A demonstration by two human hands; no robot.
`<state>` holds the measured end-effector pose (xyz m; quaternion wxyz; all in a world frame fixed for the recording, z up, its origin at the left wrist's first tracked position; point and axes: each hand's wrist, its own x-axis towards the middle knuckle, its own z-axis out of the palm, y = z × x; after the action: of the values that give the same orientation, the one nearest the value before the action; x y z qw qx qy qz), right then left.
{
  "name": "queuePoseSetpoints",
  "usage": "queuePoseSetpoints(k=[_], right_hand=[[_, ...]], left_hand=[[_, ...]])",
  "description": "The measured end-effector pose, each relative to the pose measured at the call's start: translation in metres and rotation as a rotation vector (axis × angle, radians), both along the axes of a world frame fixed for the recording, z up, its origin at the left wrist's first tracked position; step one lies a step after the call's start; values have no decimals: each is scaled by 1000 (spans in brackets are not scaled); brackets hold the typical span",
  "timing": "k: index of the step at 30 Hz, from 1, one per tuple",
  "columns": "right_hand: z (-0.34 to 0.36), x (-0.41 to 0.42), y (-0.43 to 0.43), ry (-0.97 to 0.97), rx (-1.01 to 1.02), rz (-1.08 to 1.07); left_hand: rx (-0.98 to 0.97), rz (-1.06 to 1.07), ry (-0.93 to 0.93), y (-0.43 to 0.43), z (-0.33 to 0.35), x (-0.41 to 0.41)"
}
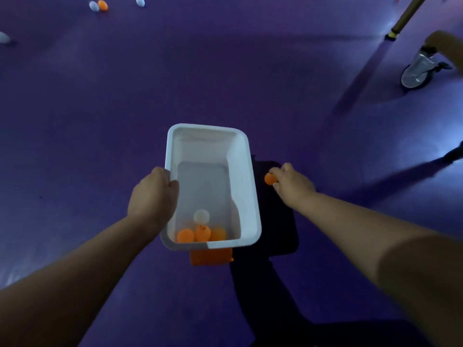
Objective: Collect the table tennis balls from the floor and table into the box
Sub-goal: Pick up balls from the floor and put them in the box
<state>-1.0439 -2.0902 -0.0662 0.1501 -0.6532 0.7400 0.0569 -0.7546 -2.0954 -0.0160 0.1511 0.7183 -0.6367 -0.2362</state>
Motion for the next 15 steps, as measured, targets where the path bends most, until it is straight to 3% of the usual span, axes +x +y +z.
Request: queuePoseSetpoints(k=[2, 5, 7, 10, 12, 13, 15], right_hand=[[-19, -3, -14, -89, 25, -88], [-44, -13, -29, -530, 95, -508], [-50, -26, -31, -708, 67, -634], [-33, -46, -31, -649, -362, -493], [-1, -51, -29, -823, -655, -463], [14, -53, -29, -895, -735, -394], [36, -54, -27, -922, -675, -203]], left_hand=[[6, 24, -30, -1, 0, -14], [-1, 54, -46, -2, -5, -33], [-16, 59, -31, -4, -10, -47], [-19, 69, -32, -6, -16, -69], [-21, 61, -23, -5, -18, -86], [-20, 50, -16, -3, -18, -94], [-14, 36, -9, -1, -17, -109]])
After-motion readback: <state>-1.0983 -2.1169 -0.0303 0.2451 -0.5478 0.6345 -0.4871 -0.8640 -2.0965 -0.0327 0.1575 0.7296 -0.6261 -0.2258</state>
